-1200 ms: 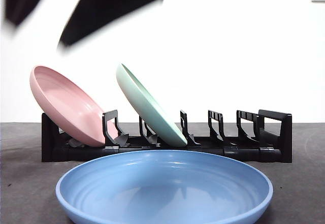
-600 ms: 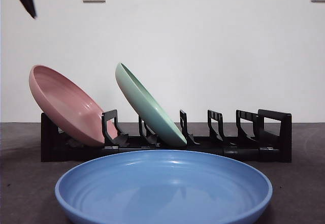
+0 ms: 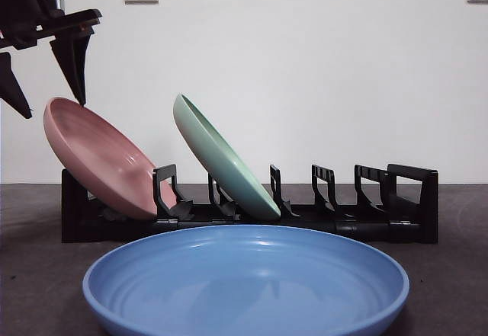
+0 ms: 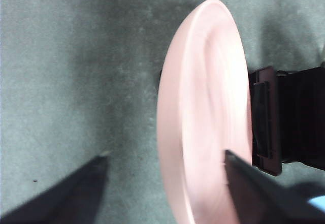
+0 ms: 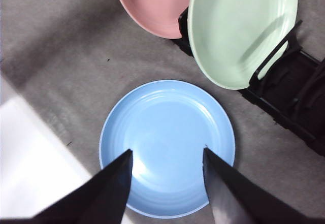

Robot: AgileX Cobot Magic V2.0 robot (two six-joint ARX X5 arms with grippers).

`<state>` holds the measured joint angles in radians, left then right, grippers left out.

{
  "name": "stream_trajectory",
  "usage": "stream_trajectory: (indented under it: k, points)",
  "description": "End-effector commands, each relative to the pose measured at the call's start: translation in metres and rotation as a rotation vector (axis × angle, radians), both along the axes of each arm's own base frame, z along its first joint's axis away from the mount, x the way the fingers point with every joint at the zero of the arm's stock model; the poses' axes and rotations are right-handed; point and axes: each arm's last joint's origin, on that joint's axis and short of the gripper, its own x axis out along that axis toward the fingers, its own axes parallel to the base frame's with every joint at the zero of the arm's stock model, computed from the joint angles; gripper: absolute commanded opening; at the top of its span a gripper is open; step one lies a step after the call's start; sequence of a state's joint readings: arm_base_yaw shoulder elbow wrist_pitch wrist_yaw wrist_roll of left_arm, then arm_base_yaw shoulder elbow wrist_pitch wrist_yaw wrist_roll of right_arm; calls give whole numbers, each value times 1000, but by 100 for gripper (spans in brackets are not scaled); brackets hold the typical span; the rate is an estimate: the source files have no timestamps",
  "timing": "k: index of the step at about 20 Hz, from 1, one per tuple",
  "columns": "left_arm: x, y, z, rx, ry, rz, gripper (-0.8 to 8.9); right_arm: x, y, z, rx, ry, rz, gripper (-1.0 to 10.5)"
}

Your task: Place the plate

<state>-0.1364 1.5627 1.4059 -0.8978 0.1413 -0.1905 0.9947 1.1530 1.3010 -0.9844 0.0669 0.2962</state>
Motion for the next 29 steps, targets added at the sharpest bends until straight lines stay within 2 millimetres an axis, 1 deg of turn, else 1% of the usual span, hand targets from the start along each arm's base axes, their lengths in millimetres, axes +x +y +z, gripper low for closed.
stream_trajectory:
  k: [1,2,6,8,9,15,19,23,27,29]
  points:
    - [5,-2,4,11,-26,-24,144,-1,2,6,14,-14,-9,218]
    - [5,-2,4,12,-25,-24,118,-1,2,6,14,-14,-9,218]
    - [5,-2,4,12,-25,-24,110,-1,2,6,14,-14,-9,218]
    - [5,-2,4,12,-25,-25,36,-1,2,6,14,-13,-9,218]
    - [5,-2,4,14,-25,-28,16,-1,2,6,16,-12,-12,218]
    - [5,-2,6,20,-30,-39,16,-1,1,5,10,6,-25,218]
    - [6,5,22,20,-57,-19,16,-2,1,4,3,11,-26,218]
    - [2,18,42,51,-50,-3,16,-1,1,4,1,7,-32,218]
    - [-10,30,63,68,-35,12,16,0,-2,5,-24,-44,-78,218]
    - [-22,36,73,67,-49,30,16,0,-3,6,-44,-83,-112,218]
